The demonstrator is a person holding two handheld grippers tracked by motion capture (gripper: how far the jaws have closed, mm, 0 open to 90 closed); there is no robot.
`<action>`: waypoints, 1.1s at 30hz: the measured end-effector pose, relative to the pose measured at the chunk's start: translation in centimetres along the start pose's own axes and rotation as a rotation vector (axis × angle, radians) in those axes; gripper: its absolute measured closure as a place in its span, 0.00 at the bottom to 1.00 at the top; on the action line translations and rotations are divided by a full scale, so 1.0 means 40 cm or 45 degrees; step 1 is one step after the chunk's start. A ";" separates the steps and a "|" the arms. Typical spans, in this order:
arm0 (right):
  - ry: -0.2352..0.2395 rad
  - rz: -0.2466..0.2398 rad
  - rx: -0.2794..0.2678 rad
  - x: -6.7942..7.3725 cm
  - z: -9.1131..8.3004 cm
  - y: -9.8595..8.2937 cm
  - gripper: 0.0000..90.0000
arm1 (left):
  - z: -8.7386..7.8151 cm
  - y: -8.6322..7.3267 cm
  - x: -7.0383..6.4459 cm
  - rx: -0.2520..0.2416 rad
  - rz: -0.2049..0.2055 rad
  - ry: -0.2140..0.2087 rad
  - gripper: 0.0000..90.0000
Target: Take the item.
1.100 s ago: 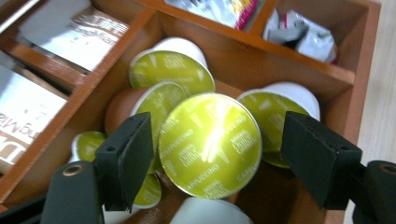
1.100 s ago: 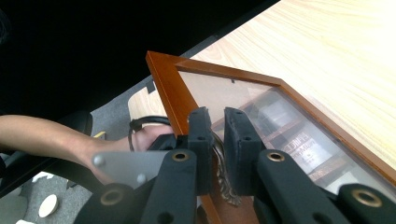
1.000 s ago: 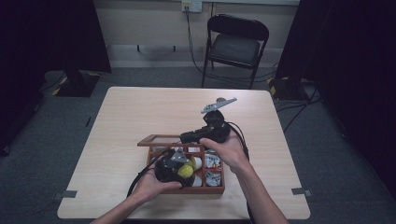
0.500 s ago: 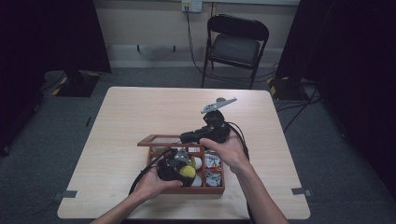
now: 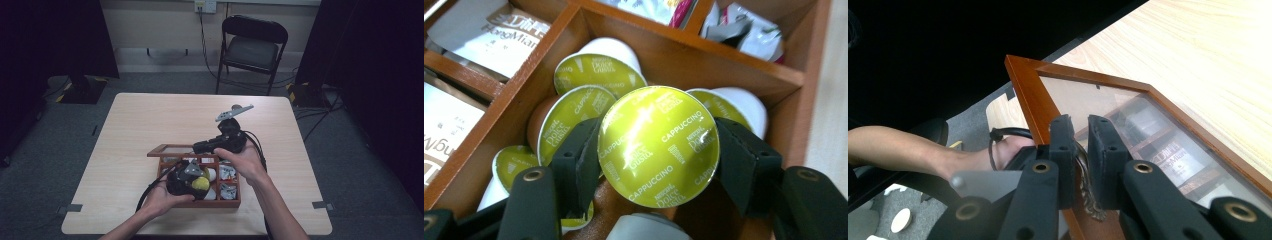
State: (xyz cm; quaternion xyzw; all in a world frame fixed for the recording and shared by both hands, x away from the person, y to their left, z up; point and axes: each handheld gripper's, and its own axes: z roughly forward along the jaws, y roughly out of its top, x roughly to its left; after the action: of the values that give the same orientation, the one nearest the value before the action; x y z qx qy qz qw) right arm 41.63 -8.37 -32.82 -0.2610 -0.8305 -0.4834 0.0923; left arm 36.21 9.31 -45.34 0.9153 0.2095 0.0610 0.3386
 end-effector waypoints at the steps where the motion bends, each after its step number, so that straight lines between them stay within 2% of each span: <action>1: 0.000 0.000 0.000 0.000 0.000 0.000 0.91 | -0.003 0.000 0.000 -0.006 0.008 -0.012 0.42; 3: -0.001 -0.001 0.000 0.000 0.000 0.000 0.91 | -0.007 0.000 -0.002 -0.012 0.008 -0.008 0.42; 4: -0.001 0.000 0.001 0.000 0.000 0.000 0.91 | -0.009 0.000 -0.005 -0.021 -0.009 -0.010 0.42; 7: 0.001 0.001 0.000 0.000 0.000 0.000 0.91 | -0.015 -0.002 -0.024 -0.045 -0.002 0.026 0.42; 8: 0.000 0.002 0.000 0.000 0.000 0.000 0.91 | -0.019 -0.002 -0.027 -0.035 0.004 0.026 0.42; 9: 0.000 0.002 0.001 0.000 0.000 0.000 0.91 | -0.021 -0.004 -0.036 -0.058 -0.015 0.022 0.42; 11: 0.000 0.002 0.000 0.000 0.000 0.000 0.91 | -0.028 -0.002 -0.039 -0.071 -0.005 0.028 0.43; 14: 0.000 0.003 0.001 0.000 0.000 -0.001 0.91 | -0.044 0.001 -0.038 -0.100 -0.038 -0.005 0.43; 15: 0.000 0.003 0.001 0.001 0.000 -0.001 0.91 | -0.052 0.001 -0.041 -0.113 -0.035 -0.022 0.43; 22: 0.000 0.002 0.001 0.000 0.000 -0.001 0.91 | -0.091 -0.009 -0.049 -0.179 -0.019 -0.049 0.42; 27: 0.000 0.000 0.000 0.000 0.000 0.000 0.91 | -0.109 -0.021 -0.049 -0.177 -0.003 -0.078 0.42; 30: 0.000 0.000 0.000 0.000 0.000 0.000 0.91 | -0.116 -0.031 -0.054 -0.178 0.014 -0.073 0.42; 33: 0.001 0.001 0.001 0.000 0.000 -0.001 0.91 | -0.125 -0.048 -0.053 -0.194 -0.018 -0.076 0.42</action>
State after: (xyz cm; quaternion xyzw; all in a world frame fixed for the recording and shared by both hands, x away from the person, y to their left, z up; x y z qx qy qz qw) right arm 41.61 -8.38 -32.83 -0.2611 -0.8305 -0.4832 0.0928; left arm 32.35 12.69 -42.67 0.8868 0.2005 0.0469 0.4137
